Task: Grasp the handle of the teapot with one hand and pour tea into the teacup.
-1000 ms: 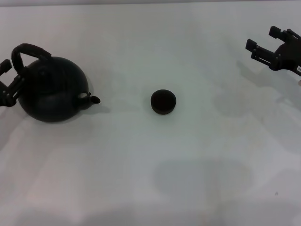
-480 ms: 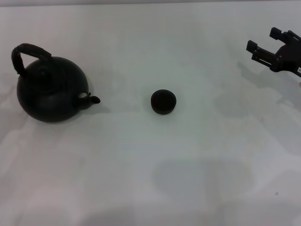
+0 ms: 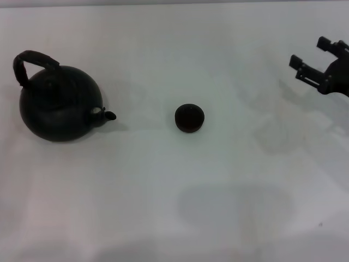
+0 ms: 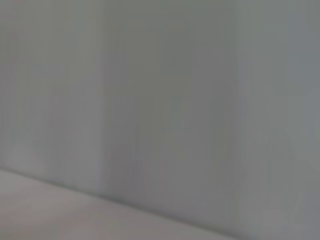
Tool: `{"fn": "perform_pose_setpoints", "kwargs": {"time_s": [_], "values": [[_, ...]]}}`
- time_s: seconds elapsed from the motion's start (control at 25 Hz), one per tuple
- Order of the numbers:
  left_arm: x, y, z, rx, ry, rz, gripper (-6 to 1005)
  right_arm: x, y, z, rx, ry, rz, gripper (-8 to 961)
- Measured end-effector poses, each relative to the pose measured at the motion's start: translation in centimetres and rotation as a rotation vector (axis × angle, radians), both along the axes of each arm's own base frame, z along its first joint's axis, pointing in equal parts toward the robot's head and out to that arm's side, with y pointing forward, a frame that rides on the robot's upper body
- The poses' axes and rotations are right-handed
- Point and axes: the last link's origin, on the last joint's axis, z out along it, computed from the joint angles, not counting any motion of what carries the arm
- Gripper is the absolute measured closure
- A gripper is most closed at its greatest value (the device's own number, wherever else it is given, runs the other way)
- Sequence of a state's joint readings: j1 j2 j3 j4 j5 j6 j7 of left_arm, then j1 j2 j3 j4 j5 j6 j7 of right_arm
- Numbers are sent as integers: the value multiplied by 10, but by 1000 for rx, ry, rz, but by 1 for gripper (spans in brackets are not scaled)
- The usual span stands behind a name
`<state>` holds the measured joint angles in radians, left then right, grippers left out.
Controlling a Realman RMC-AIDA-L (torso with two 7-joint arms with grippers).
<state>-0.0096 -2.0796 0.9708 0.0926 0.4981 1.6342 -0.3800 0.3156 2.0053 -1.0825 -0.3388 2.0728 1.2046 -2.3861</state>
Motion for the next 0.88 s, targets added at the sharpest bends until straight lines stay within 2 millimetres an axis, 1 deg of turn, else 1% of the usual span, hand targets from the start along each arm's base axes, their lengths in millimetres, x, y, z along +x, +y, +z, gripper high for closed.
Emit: {"fn": "perform_pose_setpoints", "kwargs": {"time_s": [0.16, 0.28, 0.4, 0.56, 0.68, 0.88], "values": [[-7, -3, -1, 45, -44, 66, 509, 3, -11, 8, 70, 20, 29, 96], [-11, -3, 1, 86, -72, 107, 510, 9, -16, 9, 100, 25, 10, 96], [-15, -2, 5, 141, -108, 138, 511, 9, -20, 10, 117, 18, 23, 96], [-18, 9, 4, 163, -148, 169, 510, 10, -24, 16, 165, 25, 34, 96], [-16, 19, 3, 154, -152, 167, 510, 12, -26, 16, 177, 22, 28, 96], [-15, 24, 3, 153, -150, 161, 509, 13, -26, 15, 191, 19, 22, 96]]}}
